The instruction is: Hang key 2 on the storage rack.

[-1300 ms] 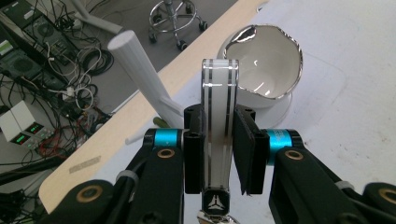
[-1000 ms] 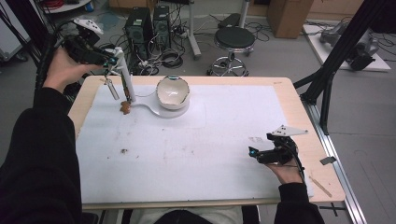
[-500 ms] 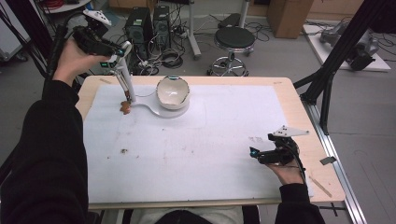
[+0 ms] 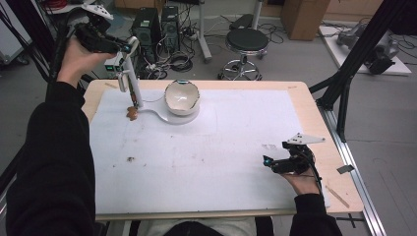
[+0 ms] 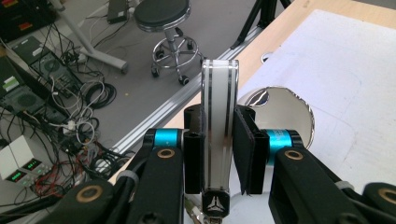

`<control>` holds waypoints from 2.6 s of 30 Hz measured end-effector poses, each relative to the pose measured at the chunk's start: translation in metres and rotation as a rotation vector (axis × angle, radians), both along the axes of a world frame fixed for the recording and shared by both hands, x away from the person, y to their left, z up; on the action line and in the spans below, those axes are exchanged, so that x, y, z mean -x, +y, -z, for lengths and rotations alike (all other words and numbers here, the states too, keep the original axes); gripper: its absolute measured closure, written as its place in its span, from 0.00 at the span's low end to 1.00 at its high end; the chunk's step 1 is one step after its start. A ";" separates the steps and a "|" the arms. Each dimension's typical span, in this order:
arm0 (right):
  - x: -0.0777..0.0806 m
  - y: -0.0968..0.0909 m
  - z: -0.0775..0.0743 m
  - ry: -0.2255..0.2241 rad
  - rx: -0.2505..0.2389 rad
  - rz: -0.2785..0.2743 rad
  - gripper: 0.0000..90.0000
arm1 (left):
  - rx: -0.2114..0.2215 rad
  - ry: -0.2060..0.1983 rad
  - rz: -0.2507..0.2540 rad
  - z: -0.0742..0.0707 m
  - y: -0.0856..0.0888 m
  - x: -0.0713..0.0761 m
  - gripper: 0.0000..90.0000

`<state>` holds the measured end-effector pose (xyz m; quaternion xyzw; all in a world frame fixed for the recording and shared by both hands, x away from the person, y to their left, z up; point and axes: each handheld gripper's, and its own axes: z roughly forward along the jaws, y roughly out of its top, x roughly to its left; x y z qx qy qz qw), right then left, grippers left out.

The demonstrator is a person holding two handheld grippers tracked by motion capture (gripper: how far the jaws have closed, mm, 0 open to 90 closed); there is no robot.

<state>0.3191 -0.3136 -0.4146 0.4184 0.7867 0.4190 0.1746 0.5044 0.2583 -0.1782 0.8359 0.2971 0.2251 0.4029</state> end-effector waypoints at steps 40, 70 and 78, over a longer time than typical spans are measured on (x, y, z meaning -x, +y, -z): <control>0.000 0.000 0.001 0.000 0.003 0.000 0.01 | 0.082 0.001 -0.085 0.003 -0.011 0.013 0.02; -0.003 0.002 0.001 -0.001 0.002 -0.004 0.01 | 0.114 0.018 -0.140 0.069 0.013 0.070 0.02; -0.001 0.001 0.000 0.004 -0.006 0.005 0.01 | 0.123 0.022 -0.137 0.085 0.009 0.079 0.02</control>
